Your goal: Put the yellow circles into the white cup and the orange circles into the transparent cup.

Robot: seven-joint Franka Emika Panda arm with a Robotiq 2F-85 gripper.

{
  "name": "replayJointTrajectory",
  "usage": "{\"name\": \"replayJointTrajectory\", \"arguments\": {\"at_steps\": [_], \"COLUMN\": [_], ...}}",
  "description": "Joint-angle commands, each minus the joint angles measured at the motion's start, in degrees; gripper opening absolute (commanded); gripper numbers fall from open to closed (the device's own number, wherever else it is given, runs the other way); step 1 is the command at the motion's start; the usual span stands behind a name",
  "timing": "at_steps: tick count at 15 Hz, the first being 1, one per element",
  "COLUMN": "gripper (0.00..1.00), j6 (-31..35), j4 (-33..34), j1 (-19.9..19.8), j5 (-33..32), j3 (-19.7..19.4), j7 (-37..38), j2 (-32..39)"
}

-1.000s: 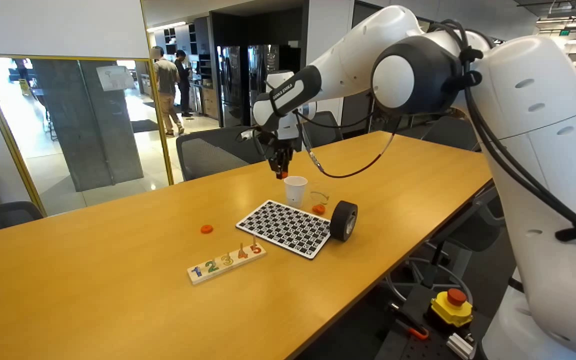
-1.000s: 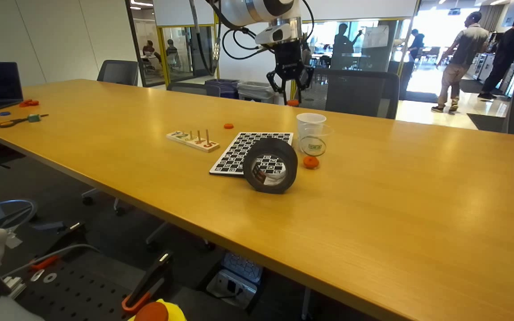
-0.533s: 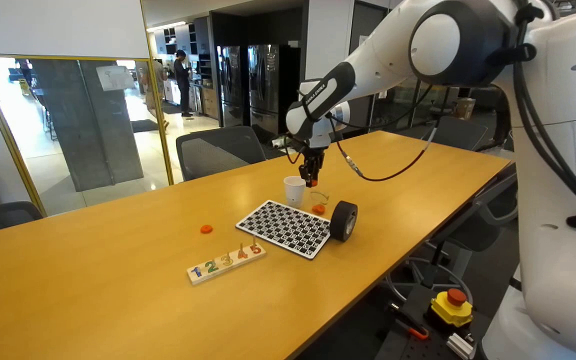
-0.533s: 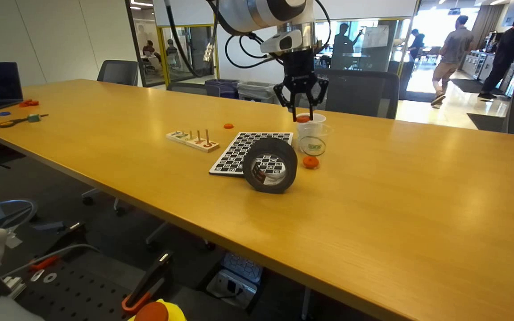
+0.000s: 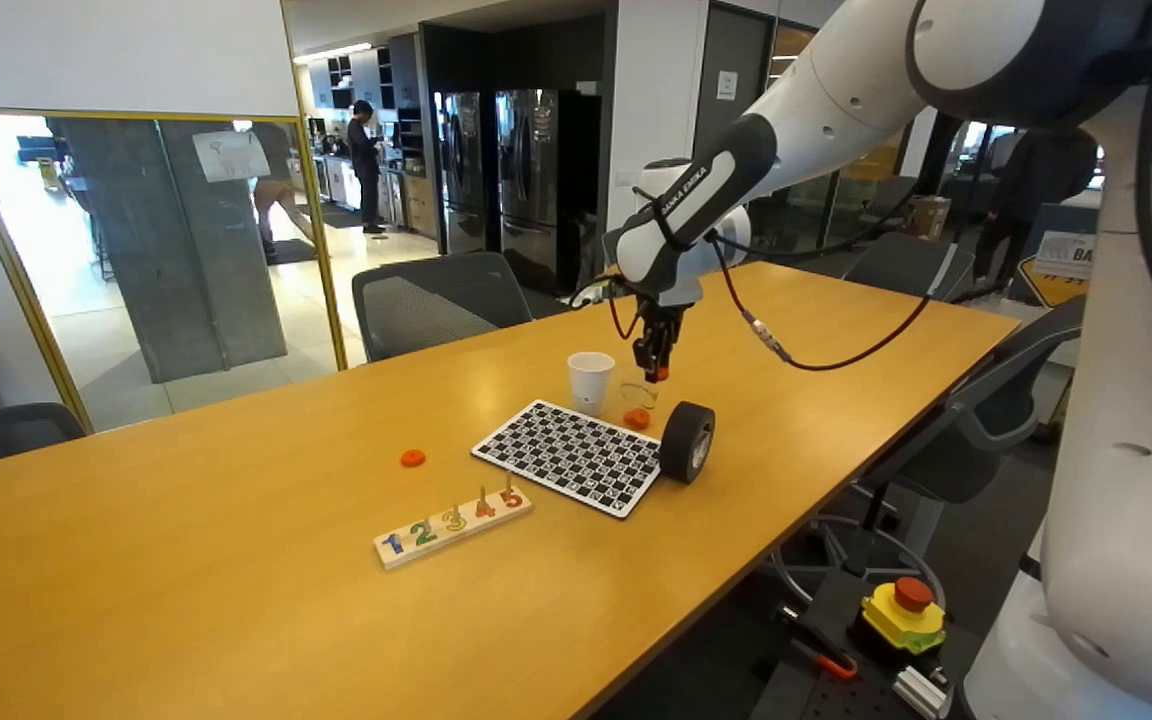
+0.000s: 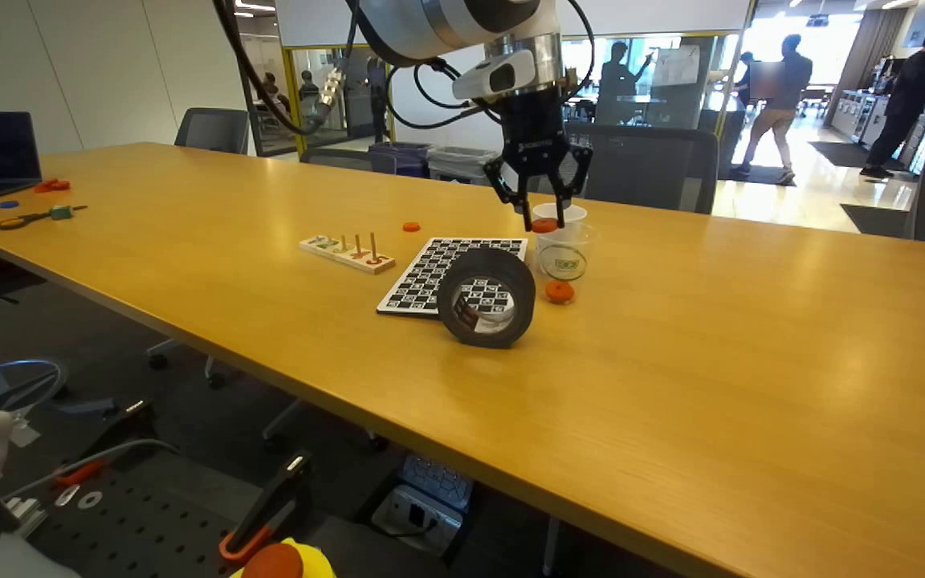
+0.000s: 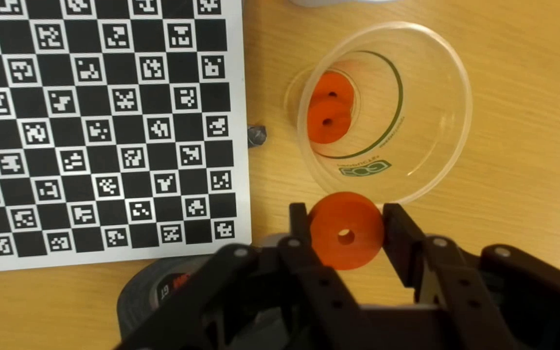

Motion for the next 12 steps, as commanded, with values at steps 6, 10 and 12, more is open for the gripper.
{"name": "replayJointTrajectory", "arguments": {"at_steps": [6,10,12], "gripper": [0.23,0.23,0.23], "j6": [8.6,9.1,9.3], "j4": [-2.9,-2.6,-2.2], "j1": [-1.4,-1.6,-1.8], "j5": [0.0,0.3,0.4], "j3": [1.9,1.9,1.8], "j7": [-0.4,-0.8,-1.0], "j2": [-1.5,-0.9,-0.4]}}
